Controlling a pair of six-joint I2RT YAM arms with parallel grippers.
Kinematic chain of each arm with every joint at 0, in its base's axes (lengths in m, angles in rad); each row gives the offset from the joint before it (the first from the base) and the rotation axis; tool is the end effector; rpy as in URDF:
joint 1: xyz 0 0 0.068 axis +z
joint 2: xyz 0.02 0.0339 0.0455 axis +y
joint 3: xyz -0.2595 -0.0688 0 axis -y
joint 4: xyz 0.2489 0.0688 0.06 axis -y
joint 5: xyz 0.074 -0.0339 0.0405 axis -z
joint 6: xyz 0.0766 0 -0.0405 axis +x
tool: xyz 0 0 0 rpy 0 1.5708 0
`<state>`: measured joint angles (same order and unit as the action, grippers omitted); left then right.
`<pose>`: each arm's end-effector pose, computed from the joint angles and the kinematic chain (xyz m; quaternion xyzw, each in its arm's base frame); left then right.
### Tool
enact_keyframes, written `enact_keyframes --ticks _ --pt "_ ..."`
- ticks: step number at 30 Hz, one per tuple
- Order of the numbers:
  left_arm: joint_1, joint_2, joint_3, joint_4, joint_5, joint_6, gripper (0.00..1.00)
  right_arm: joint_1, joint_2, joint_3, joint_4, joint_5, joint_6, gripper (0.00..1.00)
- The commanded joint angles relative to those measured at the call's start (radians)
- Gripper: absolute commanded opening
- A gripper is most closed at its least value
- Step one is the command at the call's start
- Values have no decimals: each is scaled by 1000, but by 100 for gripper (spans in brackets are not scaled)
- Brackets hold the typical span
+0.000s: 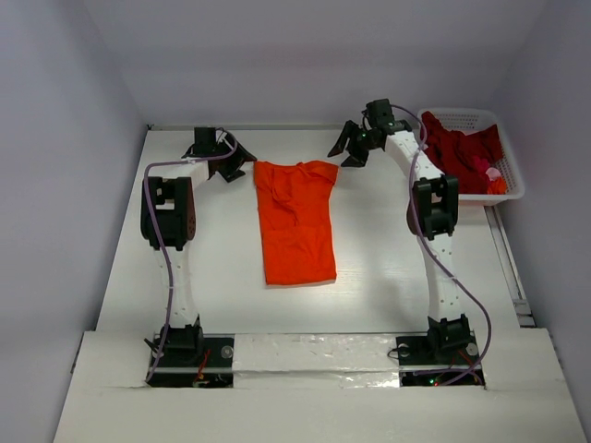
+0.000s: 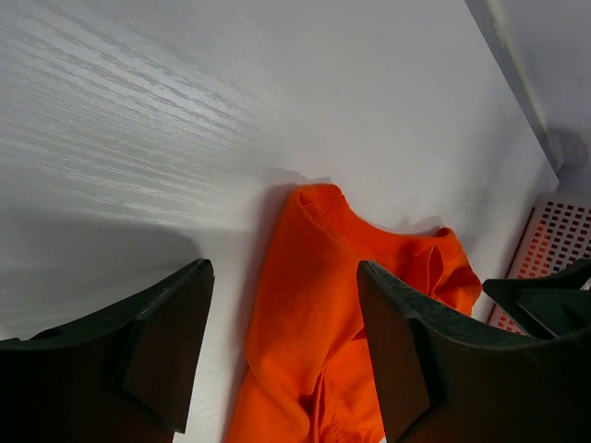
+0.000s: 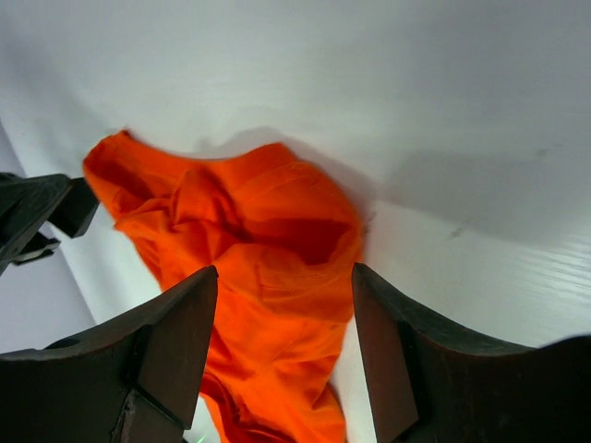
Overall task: Fold and stack the t-shirts
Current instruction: Fold the tshirt
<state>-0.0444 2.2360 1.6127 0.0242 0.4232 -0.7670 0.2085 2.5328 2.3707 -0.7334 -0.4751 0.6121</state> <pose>0.5342 -0.0552 0.1400 -0.2139 0.8434 -0.3508 0.3462 0.5573 0.1537 0.1700 0.1074 0.9141 0.3320 0.2067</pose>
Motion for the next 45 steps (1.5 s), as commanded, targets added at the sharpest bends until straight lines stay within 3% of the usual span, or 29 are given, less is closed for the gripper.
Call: enact_keyframes --ticks 1,6,17,25,34,45 --pt "0 1 12 28 32 9 60 -21 -71 -22 29 64 -20 65" --pt "0 1 7 25 37 12 60 -21 -66 -76 52 43 20 65" --pt "0 28 -7 58 106 -3 58 -21 11 -120 158 -180 93 63" --pt "-9 53 -4 91 141 -32 56 -21 30 -119 178 -207 104 63" --pt "-18 63 0 92 150 -40 54 -12 20 -126 183 -185 106 61" --pt "-18 68 16 74 152 -35 53 6 -12 -96 60 4 100 61"
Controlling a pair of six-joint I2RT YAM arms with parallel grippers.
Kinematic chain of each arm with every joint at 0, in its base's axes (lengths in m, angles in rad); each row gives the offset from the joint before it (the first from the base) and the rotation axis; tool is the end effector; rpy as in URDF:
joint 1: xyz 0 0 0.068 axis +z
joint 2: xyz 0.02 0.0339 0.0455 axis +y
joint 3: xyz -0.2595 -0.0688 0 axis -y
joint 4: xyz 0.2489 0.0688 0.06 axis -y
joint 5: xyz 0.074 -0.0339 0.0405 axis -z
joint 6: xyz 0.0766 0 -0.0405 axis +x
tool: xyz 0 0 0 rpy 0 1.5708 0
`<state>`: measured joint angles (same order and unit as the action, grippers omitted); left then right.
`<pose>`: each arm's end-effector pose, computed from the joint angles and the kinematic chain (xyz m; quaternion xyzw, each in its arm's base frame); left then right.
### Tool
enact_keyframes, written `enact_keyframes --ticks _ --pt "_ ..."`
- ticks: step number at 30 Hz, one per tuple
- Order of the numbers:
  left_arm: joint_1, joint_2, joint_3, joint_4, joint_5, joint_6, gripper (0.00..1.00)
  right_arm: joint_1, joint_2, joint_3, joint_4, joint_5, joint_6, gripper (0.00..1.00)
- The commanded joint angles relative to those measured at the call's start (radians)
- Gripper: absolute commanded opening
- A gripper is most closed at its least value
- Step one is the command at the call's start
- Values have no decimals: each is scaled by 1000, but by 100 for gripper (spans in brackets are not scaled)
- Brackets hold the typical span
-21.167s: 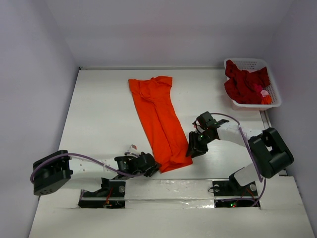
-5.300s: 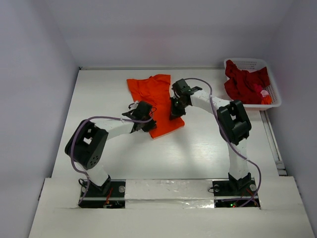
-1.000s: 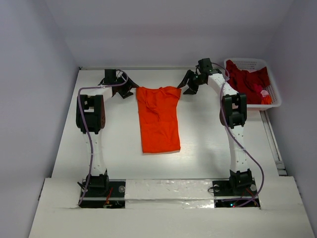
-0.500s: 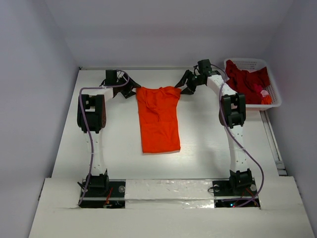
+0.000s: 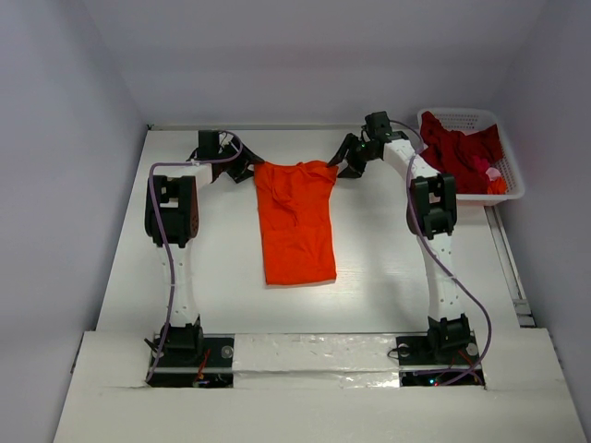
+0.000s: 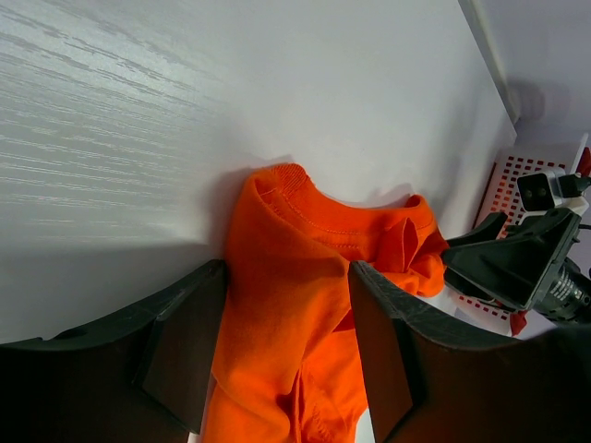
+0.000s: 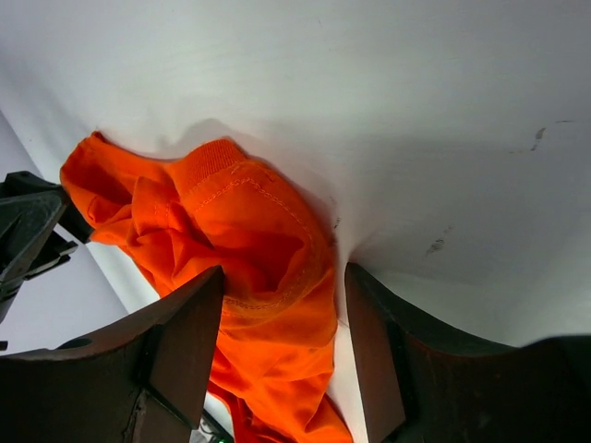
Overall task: Fold and stack the t-shirts
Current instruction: Fold the tshirt
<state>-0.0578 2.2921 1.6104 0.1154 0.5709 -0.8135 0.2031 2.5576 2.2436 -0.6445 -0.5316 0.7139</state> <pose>0.5360 -0.0725 0.1238 -0.1843 0.8317 -0.4187 0.3146 0.5526 0.1535 0.1222 0.1558 0.9102 0.3533 0.1499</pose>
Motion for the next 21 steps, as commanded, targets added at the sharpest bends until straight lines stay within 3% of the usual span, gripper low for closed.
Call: enact_keyframes --ticks 1,6,13,21 --pt "-5 12 19 -19 4 13 53 12 -40 25 -26 62 -2 61" --pt "-5 10 10 -17 6 11 53 12 -42 16 -11 47 12 62" --pt "-5 3 -12 -8 9 11 53 21 -39 10 17 33 25 54" --pt "-5 -6 -49 24 26 5 54 21 -37 5 25 22 24 61"
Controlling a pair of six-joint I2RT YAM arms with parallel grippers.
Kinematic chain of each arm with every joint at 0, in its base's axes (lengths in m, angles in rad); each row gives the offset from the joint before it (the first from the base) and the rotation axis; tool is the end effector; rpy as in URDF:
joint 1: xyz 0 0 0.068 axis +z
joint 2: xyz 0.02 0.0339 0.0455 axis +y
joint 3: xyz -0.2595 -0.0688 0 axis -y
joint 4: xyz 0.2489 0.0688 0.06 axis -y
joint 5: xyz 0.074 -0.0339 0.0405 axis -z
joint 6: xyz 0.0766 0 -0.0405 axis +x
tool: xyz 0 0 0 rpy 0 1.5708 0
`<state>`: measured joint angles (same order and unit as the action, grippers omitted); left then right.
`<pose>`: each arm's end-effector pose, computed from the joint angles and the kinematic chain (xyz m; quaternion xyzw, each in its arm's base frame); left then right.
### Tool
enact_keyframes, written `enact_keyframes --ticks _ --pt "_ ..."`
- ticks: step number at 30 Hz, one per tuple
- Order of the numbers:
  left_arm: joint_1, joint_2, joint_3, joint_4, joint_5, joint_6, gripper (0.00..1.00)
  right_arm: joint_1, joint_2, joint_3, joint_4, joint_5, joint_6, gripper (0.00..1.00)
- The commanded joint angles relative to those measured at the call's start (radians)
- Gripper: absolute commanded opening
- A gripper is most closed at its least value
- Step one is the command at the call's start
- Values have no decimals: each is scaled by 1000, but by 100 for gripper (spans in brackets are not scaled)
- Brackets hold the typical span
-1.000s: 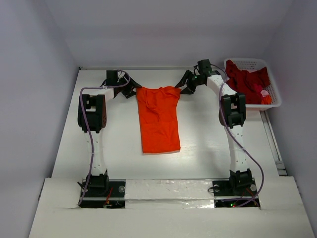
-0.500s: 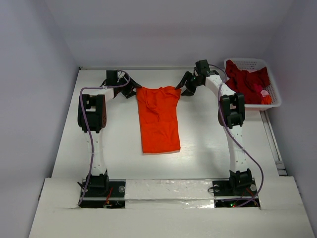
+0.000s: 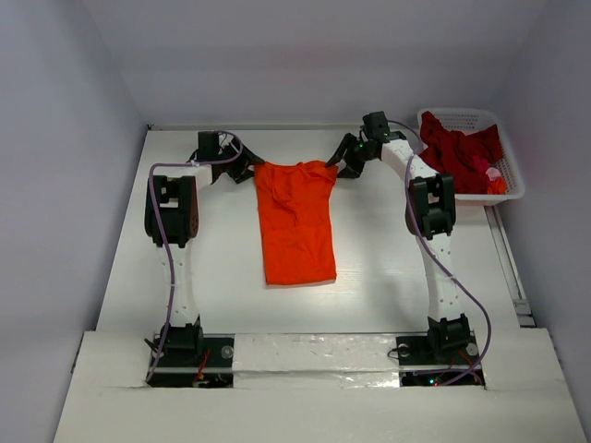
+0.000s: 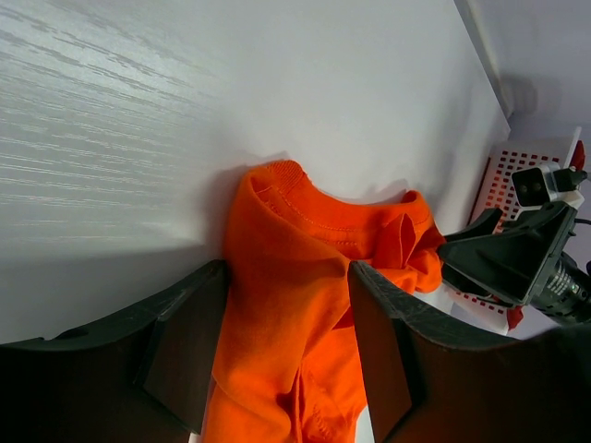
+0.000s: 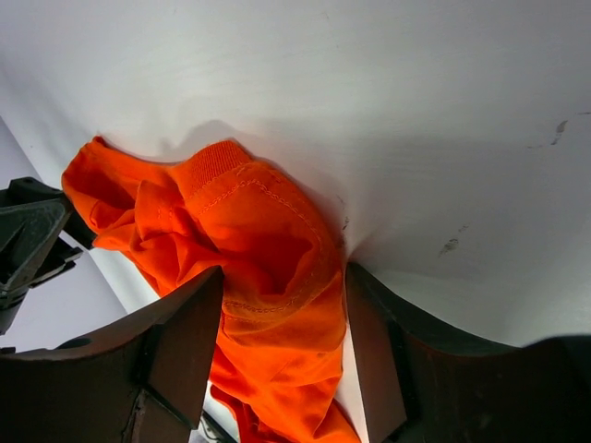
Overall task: Fold and stack the t-shirts
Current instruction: Fold the tshirt
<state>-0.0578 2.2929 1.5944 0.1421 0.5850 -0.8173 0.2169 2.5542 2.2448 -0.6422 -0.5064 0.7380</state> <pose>0.5344 -0.0733 0.1213 -0.1802 0.8293 -0.4254 0.3145 0.5518 0.1596 0.1239 0.1638 0.9106 0.3475 0.1523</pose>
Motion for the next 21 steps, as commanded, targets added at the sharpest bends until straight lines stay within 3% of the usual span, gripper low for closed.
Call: enact_keyframes --ticks 1,6,13,21 --pt "-5 -6 -33 -4 16 10 54 7 -35 4 24 -1 0 62" --pt "-5 -1 -48 7 15 7 54 7 -35 4 24 -1 0 59" --pt "-5 -1 -40 7 13 0 38 7 -32 6 32 -3 3 38" --pt "-5 4 -42 -2 13 3 26 7 -28 15 36 -6 3 30"
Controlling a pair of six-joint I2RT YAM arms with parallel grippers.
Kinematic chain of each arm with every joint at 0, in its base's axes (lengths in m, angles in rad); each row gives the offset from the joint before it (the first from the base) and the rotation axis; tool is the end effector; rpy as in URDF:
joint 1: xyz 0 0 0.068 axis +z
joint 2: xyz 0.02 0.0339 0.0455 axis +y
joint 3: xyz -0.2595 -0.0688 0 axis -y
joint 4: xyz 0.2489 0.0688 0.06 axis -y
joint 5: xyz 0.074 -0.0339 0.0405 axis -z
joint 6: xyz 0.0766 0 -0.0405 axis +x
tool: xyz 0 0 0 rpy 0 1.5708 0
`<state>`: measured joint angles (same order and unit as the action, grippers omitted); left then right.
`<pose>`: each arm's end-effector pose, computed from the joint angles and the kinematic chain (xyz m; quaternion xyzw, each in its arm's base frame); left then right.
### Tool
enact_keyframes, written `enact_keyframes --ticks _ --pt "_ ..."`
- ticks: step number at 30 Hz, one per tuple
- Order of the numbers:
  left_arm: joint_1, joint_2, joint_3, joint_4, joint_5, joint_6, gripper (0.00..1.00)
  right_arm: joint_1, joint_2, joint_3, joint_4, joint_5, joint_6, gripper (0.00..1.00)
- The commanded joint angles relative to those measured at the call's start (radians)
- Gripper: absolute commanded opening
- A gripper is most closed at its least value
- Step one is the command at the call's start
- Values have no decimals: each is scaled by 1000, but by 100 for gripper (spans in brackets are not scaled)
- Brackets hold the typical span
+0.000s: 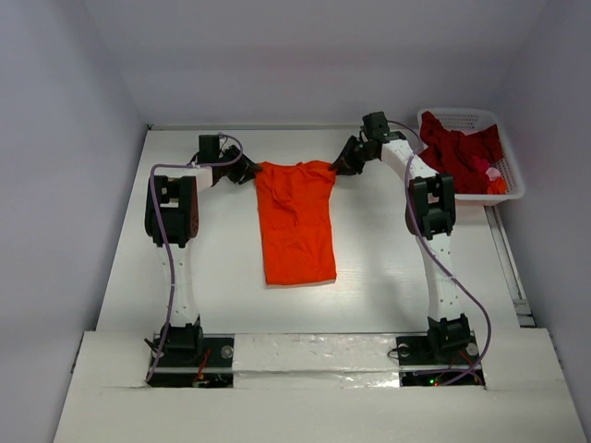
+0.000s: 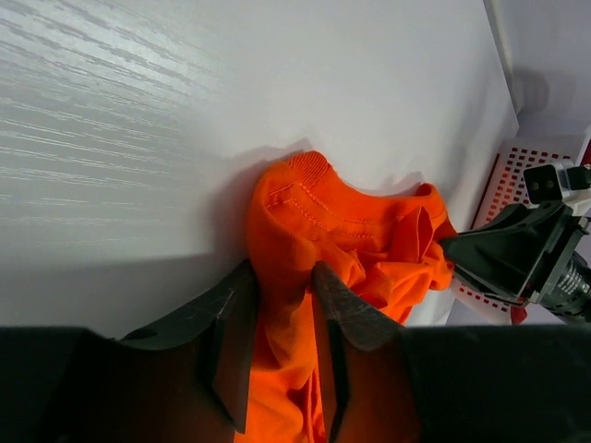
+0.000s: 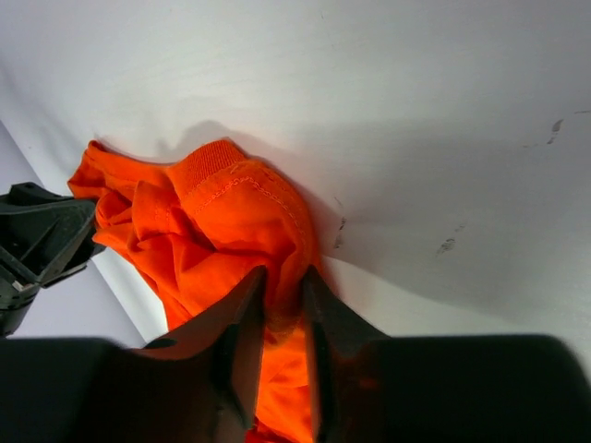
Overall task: Fold and stack the t-shirts
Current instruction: Fold the tshirt
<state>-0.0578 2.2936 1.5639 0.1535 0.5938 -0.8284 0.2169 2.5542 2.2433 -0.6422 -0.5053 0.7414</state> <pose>0.5291 -0.0735 0.1120 -0.1865 0.8313 -0.4279 0.3019 0.5516 0.1595 0.1233 0.1658 0.9106 0.3470 0.1514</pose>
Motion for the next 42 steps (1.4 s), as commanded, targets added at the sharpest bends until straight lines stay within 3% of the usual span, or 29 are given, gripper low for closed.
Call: enact_keyframes --ticks 1,6,7,9,42 --pt "-5 4 -11 -14 4 12 25 7 -26 18 36 -9 0 26" --pt "-5 12 2 -15 17 0 7 7 -19 29 33 -13 -4 14" --pt "-5 13 7 -17 18 0 5 16 -17 33 33 -15 -4 5" --pt "-5 15 18 -19 24 -3 3 16 -14 39 30 -15 -4 0" --pt "-5 -33 119 -57 49 -31 1 26 -8 79 50 -64 -5 0"
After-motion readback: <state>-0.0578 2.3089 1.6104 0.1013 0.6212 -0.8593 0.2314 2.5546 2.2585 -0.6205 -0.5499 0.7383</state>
